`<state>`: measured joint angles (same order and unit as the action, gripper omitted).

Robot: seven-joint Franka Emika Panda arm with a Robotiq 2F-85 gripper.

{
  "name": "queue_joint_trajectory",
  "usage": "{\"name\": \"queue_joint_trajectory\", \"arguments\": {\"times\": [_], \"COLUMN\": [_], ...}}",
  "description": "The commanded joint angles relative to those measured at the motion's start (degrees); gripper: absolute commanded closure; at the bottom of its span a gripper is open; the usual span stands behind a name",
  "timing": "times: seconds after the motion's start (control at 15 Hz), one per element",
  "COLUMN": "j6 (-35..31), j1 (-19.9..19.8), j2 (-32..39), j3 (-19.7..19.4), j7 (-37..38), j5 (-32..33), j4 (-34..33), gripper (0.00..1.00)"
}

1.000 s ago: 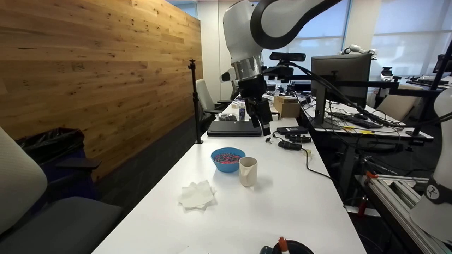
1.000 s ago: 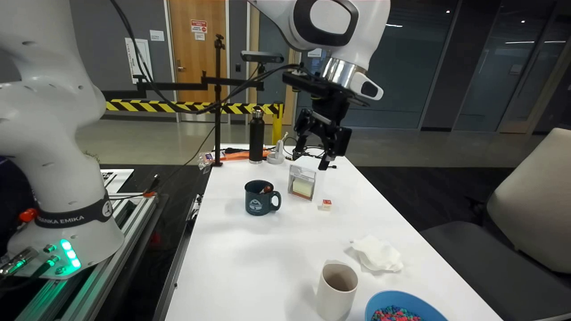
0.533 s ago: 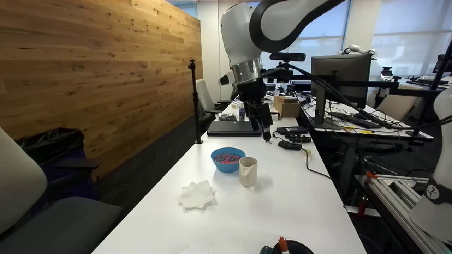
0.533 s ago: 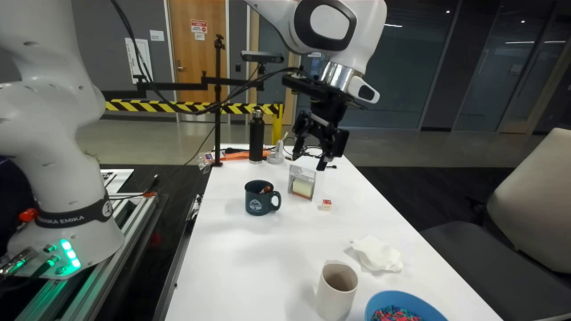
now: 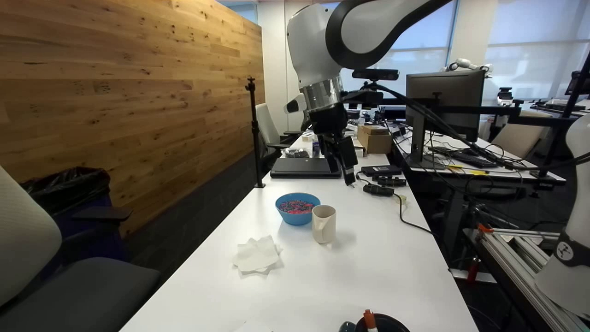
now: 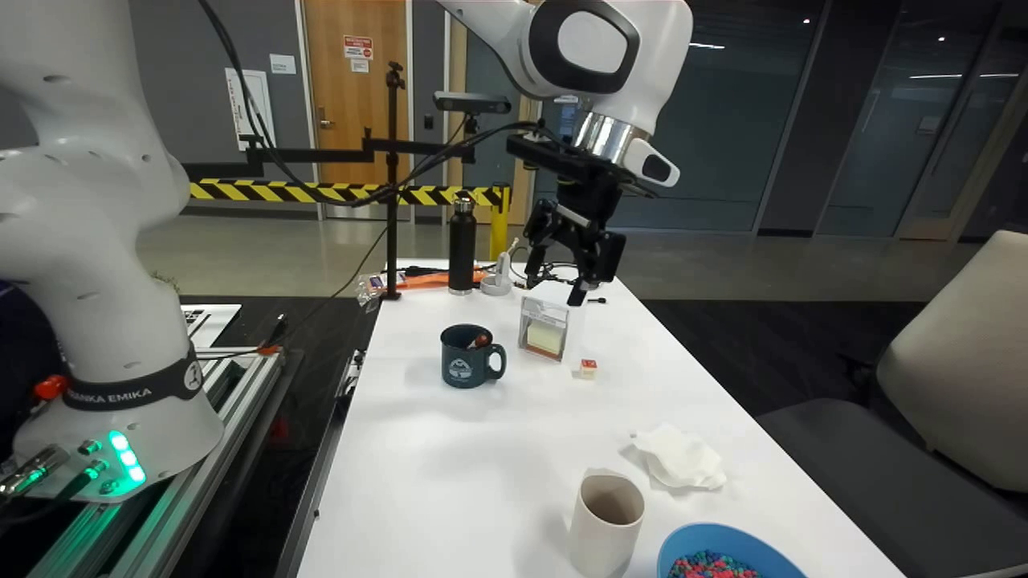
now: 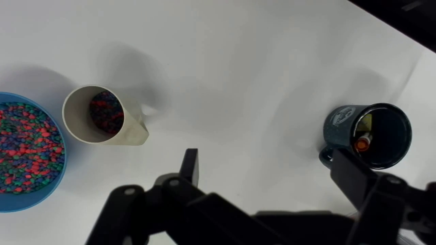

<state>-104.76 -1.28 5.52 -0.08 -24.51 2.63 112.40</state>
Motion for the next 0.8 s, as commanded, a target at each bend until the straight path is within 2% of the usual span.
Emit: {"name": "queue_joint_trajectory", "arguments": {"times": [0.0, 0.4, 0.73], "j6": [-2.12, -12.25, -17.69], "j1": [-0.20, 2.13, 5.86], "j2": [1.55, 7.86, 12.99], "j3": [-0.37, 0.92, 2.23], "j7": [8.07, 25.32, 34.81], "j5": [-1.82, -3.52, -2.65], "j4": [-0.90, -4.55, -7.73], "gripper": [0.00, 0.00, 0.00]}}
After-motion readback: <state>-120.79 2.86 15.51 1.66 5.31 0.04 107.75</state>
